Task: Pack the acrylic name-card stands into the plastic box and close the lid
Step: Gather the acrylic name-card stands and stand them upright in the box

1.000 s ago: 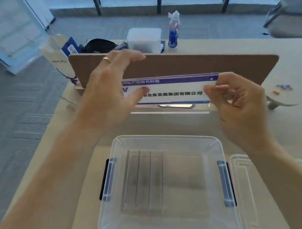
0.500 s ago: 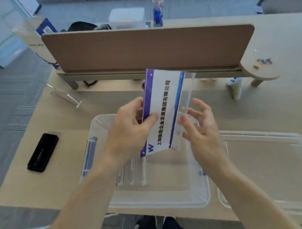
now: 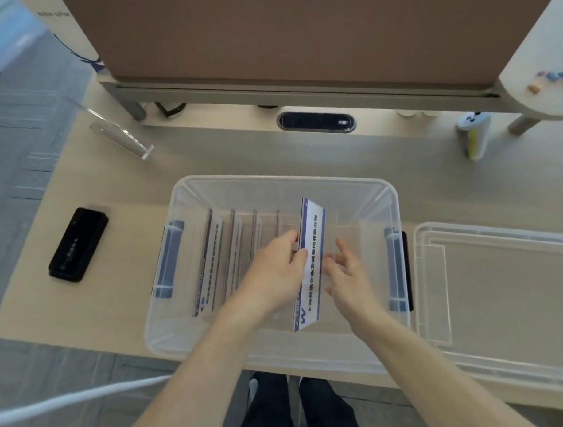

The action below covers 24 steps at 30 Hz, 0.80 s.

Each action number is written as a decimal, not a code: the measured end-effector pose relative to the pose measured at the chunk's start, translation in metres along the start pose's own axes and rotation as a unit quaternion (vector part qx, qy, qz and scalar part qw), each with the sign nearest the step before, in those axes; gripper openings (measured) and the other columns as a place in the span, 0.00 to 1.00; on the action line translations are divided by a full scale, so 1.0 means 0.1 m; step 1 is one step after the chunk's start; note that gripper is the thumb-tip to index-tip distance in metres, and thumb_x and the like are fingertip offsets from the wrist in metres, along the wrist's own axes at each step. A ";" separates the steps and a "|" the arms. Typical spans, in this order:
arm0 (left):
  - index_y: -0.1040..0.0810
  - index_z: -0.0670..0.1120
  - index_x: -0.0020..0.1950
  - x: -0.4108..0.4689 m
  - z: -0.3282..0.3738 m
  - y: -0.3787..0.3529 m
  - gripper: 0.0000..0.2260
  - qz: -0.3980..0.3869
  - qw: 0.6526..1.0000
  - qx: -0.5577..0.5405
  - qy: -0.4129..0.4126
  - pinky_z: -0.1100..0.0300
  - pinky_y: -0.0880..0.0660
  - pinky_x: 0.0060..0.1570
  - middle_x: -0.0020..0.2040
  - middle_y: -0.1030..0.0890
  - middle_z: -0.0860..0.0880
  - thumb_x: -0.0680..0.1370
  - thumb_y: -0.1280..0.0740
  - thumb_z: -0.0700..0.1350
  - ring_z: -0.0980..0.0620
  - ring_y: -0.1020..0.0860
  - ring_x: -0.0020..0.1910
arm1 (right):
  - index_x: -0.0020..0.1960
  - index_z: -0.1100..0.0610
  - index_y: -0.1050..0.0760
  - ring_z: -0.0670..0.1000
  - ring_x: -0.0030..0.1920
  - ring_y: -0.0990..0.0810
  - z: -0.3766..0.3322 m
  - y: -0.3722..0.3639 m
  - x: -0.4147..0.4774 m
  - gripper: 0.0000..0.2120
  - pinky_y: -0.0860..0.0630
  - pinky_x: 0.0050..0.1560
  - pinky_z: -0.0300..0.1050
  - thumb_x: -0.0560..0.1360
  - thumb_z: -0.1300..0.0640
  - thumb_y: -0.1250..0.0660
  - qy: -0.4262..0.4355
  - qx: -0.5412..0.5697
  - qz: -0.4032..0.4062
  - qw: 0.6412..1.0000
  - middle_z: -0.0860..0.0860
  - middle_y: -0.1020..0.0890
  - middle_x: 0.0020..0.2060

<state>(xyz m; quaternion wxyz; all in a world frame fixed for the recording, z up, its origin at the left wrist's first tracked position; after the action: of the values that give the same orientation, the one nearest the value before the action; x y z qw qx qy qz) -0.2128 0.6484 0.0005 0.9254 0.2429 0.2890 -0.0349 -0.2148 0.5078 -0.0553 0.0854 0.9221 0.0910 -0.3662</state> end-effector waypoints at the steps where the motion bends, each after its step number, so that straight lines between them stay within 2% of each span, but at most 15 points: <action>1: 0.21 0.52 0.59 0.06 -0.06 -0.07 0.10 -0.003 1.000 0.015 0.011 0.43 0.18 0.52 0.50 0.13 0.51 0.83 0.40 0.48 0.47 0.14 0.47 | 0.81 0.47 0.47 0.36 0.48 0.22 0.03 -0.03 0.04 0.27 0.27 0.42 0.33 0.85 0.56 0.44 -0.013 -0.010 -0.007 1.000 0.41 0.21 0.57; 2: 0.21 0.51 0.59 0.12 -0.12 -0.13 0.10 0.000 0.999 0.030 0.020 0.44 0.18 0.52 0.50 0.14 0.49 0.84 0.40 0.47 0.46 0.15 0.48 | 0.81 0.48 0.47 0.36 0.49 0.23 0.08 -0.05 0.09 0.26 0.29 0.43 0.32 0.85 0.56 0.45 -0.027 -0.022 -0.011 0.999 0.42 0.21 0.60; 3: 0.21 0.49 0.58 0.17 -0.16 -0.19 0.09 0.006 0.999 0.044 0.027 0.44 0.19 0.52 0.50 0.14 0.48 0.84 0.41 0.47 0.45 0.16 0.48 | 0.81 0.49 0.47 0.40 0.54 0.22 0.12 -0.07 0.14 0.26 0.29 0.48 0.32 0.85 0.56 0.46 -0.040 -0.035 -0.017 0.998 0.45 0.23 0.65; 5: 0.23 0.47 0.58 0.24 -0.23 -0.28 0.09 0.019 0.996 0.071 0.043 0.43 0.20 0.52 0.50 0.16 0.45 0.85 0.41 0.47 0.41 0.18 0.49 | 0.82 0.52 0.48 0.52 0.69 0.27 0.27 -0.07 0.27 0.28 0.30 0.61 0.41 0.84 0.55 0.45 -0.076 -0.063 -0.009 0.995 0.52 0.30 0.74; 7: 0.24 0.46 0.63 0.30 -0.27 -0.37 0.11 0.023 0.994 0.091 0.059 0.43 0.20 0.53 0.53 0.17 0.42 0.85 0.42 0.48 0.39 0.17 0.51 | 0.80 0.53 0.44 0.56 0.68 0.28 0.38 -0.06 0.38 0.27 0.29 0.67 0.50 0.82 0.53 0.44 -0.102 -0.087 0.005 0.991 0.54 0.31 0.75; 10: 0.27 0.46 0.72 0.36 -0.27 -0.43 0.16 0.031 0.992 0.099 0.070 0.43 0.21 0.60 0.62 0.18 0.41 0.85 0.41 0.49 0.38 0.19 0.60 | 0.78 0.53 0.38 0.58 0.71 0.28 0.50 -0.07 0.57 0.30 0.29 0.71 0.59 0.76 0.50 0.44 -0.119 -0.090 0.004 0.989 0.53 0.29 0.74; 12: 0.29 0.46 0.75 0.37 -0.29 -0.44 0.18 0.030 0.991 0.102 0.078 0.44 0.23 0.63 0.66 0.20 0.40 0.85 0.41 0.49 0.38 0.21 0.64 | 0.74 0.54 0.32 0.58 0.70 0.27 0.54 -0.07 0.65 0.29 0.29 0.70 0.61 0.74 0.51 0.45 -0.133 -0.077 0.009 0.988 0.54 0.26 0.71; 14: 0.29 0.45 0.75 0.37 -0.34 -0.44 0.19 0.024 0.990 0.109 0.083 0.44 0.22 0.61 0.65 0.19 0.40 0.85 0.40 0.49 0.38 0.19 0.61 | 0.67 0.55 0.25 0.57 0.64 0.24 0.57 -0.09 0.67 0.22 0.26 0.67 0.61 0.76 0.54 0.44 -0.148 -0.075 0.003 0.986 0.55 0.21 0.65; 16: 0.29 0.46 0.74 0.36 -0.39 -0.43 0.19 0.022 0.990 0.110 0.085 0.44 0.21 0.59 0.63 0.19 0.40 0.85 0.40 0.50 0.37 0.19 0.58 | 0.69 0.55 0.27 0.56 0.64 0.24 0.59 -0.12 0.66 0.22 0.26 0.67 0.61 0.77 0.56 0.45 -0.152 -0.076 -0.003 0.985 0.55 0.21 0.65; 19: 0.31 0.46 0.77 0.37 -0.43 -0.40 0.21 0.017 0.989 0.112 0.090 0.44 0.24 0.64 0.67 0.20 0.40 0.85 0.40 0.51 0.37 0.21 0.64 | 0.74 0.55 0.32 0.56 0.66 0.25 0.60 -0.13 0.66 0.25 0.26 0.67 0.59 0.78 0.57 0.46 -0.146 -0.067 0.001 0.987 0.54 0.24 0.68; 21: 0.32 0.45 0.78 0.38 -0.44 -0.39 0.22 0.010 0.990 0.114 0.087 0.44 0.25 0.66 0.70 0.22 0.40 0.85 0.41 0.50 0.38 0.22 0.67 | 0.74 0.54 0.32 0.55 0.65 0.25 0.62 -0.14 0.68 0.24 0.23 0.62 0.55 0.79 0.57 0.47 -0.148 -0.050 0.002 0.988 0.54 0.24 0.67; 24: 0.33 0.44 0.79 0.40 -0.45 -0.37 0.22 0.006 0.990 0.112 0.085 0.43 0.27 0.68 0.72 0.23 0.40 0.86 0.42 0.50 0.38 0.25 0.71 | 0.74 0.53 0.31 0.55 0.67 0.27 0.64 -0.17 0.70 0.23 0.24 0.57 0.52 0.80 0.58 0.47 -0.147 -0.026 0.001 0.989 0.53 0.25 0.69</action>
<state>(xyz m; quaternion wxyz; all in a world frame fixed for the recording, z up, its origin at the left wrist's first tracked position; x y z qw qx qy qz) -0.2101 0.6403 -0.0695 0.8644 0.3492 0.3596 -0.0403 -0.2104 0.5177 -0.1510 0.1220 0.8558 0.0858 -0.4953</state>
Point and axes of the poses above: each hand's wrist, its own x-axis towards the middle knuckle, its own y-axis out of the back of the hand, z = x × y, the point moved 9 cm from there along x, towards the middle knuckle
